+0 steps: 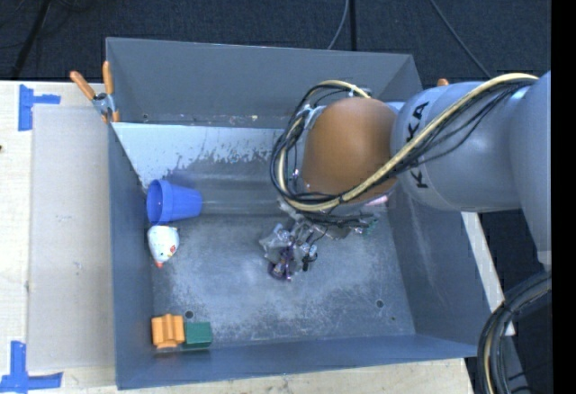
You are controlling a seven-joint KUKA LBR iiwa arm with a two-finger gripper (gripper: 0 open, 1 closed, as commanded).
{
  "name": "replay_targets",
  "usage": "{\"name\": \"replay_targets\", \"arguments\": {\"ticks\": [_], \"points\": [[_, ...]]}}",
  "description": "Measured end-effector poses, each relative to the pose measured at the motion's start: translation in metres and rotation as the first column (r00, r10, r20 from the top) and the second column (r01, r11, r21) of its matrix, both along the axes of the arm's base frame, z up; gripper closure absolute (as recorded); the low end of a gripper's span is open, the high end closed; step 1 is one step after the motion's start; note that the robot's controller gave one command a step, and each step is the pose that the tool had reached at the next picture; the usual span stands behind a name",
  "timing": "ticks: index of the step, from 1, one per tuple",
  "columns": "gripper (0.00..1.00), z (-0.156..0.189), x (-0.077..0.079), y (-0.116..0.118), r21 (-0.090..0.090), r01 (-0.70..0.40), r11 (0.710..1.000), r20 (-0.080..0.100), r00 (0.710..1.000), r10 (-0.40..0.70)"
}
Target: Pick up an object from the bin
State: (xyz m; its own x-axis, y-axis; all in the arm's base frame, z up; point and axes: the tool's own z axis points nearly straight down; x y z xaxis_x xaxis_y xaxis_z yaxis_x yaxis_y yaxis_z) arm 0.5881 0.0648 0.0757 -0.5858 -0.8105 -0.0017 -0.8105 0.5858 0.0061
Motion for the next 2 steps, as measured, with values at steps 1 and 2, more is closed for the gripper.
{"name": "replay_targets", "arguments": {"ticks": [1,2], "points": [[1.0,0.0053,0.0314,0.0169,0.0,-0.012,1.0,-0.004,1.0,0.012],[1.0,0.0051,0.0313,0.0168,0.0,-0.01,1.0,-0.005,1.0,0.01]]}}
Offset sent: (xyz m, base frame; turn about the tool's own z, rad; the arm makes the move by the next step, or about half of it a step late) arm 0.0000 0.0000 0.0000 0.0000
